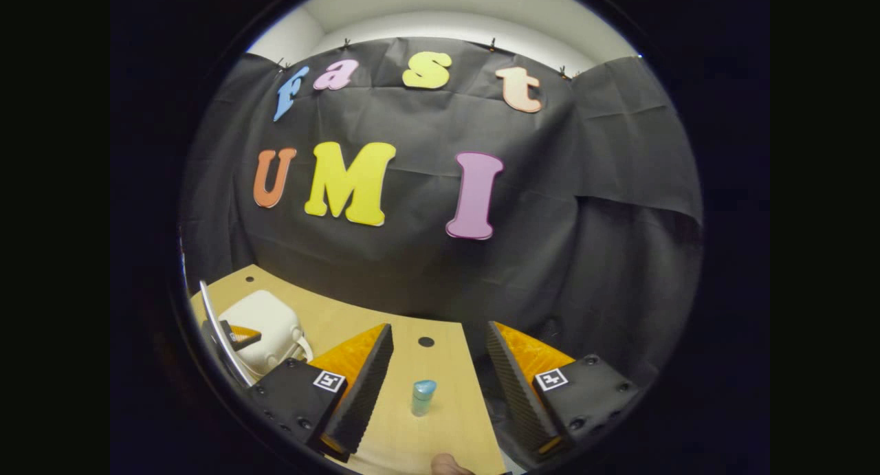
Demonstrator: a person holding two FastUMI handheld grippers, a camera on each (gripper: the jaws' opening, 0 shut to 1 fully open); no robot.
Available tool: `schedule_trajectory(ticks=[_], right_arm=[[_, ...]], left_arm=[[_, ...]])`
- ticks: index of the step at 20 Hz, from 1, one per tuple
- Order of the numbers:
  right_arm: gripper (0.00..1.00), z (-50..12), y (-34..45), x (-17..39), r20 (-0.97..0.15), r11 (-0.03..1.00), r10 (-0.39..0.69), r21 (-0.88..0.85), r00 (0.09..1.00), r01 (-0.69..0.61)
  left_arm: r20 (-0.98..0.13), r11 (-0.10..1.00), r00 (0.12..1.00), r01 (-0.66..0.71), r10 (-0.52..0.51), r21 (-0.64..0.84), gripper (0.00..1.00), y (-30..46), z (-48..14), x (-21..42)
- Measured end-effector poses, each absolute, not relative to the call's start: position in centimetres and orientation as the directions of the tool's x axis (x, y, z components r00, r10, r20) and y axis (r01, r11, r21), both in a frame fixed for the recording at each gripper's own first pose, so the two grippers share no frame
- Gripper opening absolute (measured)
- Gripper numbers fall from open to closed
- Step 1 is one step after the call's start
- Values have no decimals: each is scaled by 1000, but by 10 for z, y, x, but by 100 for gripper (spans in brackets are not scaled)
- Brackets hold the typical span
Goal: First open the suitcase, pack the skin care products into it, and then close the suitcase.
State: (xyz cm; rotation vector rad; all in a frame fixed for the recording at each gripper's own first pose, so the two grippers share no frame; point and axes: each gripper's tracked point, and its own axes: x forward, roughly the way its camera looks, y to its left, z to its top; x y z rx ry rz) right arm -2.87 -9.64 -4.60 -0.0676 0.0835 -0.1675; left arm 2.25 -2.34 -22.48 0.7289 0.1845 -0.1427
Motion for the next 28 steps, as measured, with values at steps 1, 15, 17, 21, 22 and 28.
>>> schedule_trajectory(ticks=[1, 15, 17, 21, 22, 28], right_arm=[[81, -48, -104, -30, -78, 982, -180, -73, 981, 174], [81, -91, -168, -41, -145, 971, -238, -25, 960, 237], [81, -93, -169, -39, -148, 971, -240, -20, 959, 240], [81, -93, -157, -31, -156, 973, -230, -16, 961, 231], [81, -90, -153, -29, -154, 974, -225, -17, 962, 225], [81, -73, -116, -14, -130, 982, -190, -43, 973, 186]], left_arm=[[-250, 682, 968, 208, -39, 701, 99, -20, -241, 25], [-334, 243, 933, 296, 134, 924, 26, 0, -281, 68], [-323, 240, 939, 288, 120, 927, 16, -4, -273, 65], [-357, 341, 928, 303, 109, 890, 3, 0, -260, 66], [-360, 366, 927, 302, 102, 880, 3, 0, -251, 66], [-335, 628, 940, 222, 66, 746, 2, 25, -164, 64]])
